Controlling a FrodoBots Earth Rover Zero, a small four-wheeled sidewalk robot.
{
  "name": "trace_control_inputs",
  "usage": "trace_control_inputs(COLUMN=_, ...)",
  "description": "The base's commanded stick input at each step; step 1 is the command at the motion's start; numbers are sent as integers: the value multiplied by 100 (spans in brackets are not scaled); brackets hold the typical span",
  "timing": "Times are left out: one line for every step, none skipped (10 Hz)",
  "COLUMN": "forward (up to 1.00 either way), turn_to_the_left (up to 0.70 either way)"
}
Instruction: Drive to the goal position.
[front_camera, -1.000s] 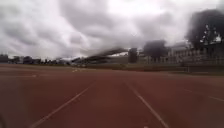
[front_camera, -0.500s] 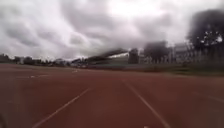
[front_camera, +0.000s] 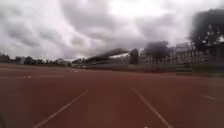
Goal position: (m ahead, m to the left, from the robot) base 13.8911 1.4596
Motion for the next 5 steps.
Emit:
trace_control_inputs(forward=70, turn_to_the_left=0)
trace_control_inputs(forward=70, turn_to_the_left=0)
trace_control_inputs(forward=70, turn_to_the_left=0)
trace_control_inputs(forward=70, turn_to_the_left=0)
trace_control_inputs(forward=70, turn_to_the_left=0)
